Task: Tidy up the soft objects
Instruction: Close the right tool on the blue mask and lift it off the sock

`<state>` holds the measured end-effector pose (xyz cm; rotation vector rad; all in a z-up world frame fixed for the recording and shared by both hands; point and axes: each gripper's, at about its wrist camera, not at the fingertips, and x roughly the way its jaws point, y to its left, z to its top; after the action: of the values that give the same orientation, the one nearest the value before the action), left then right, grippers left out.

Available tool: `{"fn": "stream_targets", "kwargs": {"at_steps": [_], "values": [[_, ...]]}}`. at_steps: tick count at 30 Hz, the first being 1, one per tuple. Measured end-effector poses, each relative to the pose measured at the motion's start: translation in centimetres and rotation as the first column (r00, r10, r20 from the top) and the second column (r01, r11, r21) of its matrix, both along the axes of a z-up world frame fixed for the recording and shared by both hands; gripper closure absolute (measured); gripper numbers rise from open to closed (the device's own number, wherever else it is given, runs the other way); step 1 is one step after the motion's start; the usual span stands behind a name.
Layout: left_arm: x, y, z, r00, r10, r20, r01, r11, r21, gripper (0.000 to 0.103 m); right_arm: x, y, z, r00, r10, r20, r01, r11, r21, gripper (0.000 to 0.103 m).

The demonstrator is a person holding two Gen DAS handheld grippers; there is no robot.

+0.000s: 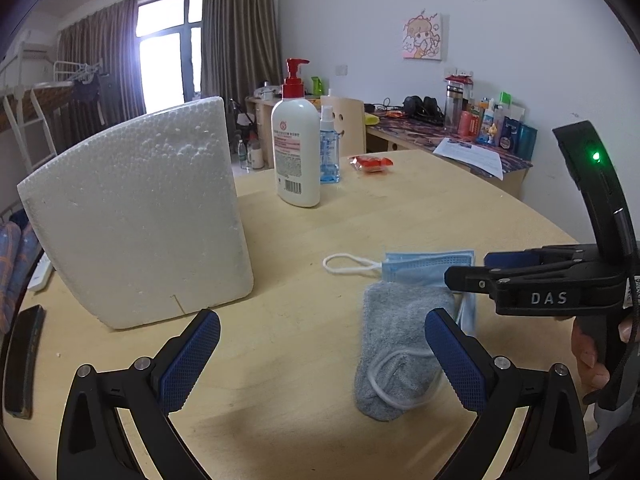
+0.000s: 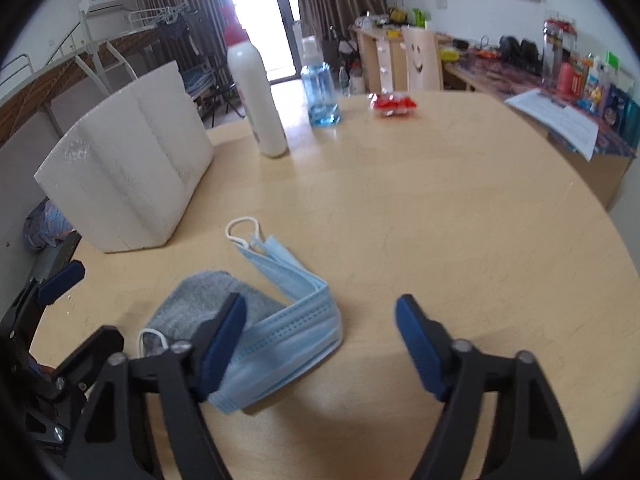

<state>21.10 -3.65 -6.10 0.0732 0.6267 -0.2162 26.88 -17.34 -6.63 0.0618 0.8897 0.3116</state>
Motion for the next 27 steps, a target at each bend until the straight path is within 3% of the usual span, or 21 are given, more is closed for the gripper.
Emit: {"fn": "stream_targets", "kwargs": {"at_steps": [3, 11, 22, 27], "values": [[0.0, 0.1, 0.0, 1.000, 0.009, 0.002, -0.009, 1.000, 0.003, 0.001, 0.1, 0.0, -0.4, 1.000, 0.005, -0.019, -0.005, 1.000, -0.006, 0.041], [-0.3, 0.1, 0.2, 1.000, 0.009, 0.010, -0.009, 1.000, 0.000, 0.001, 0.4, 0.1, -0.7, 0.999, 0.014, -0.030, -0.015, 0.999, -0.048, 0.042], [-0.1, -0.2, 0.0, 1.000, 0.018, -0.002, -0.018, 1.000, -0.002, 0.001, 0.5, -0.7, -0.9, 0.999, 0.018, -0.031, -0.019, 0.999, -0.035, 0.079], [0.0, -0.7, 0.1, 1.000, 0.017, -0.005, -0.016, 1.000, 0.004, 0.001, 0.3, -1.7, -0.4, 1.000, 0.001, -0.012, -0.001, 1.000, -0.011, 0.080]]}}
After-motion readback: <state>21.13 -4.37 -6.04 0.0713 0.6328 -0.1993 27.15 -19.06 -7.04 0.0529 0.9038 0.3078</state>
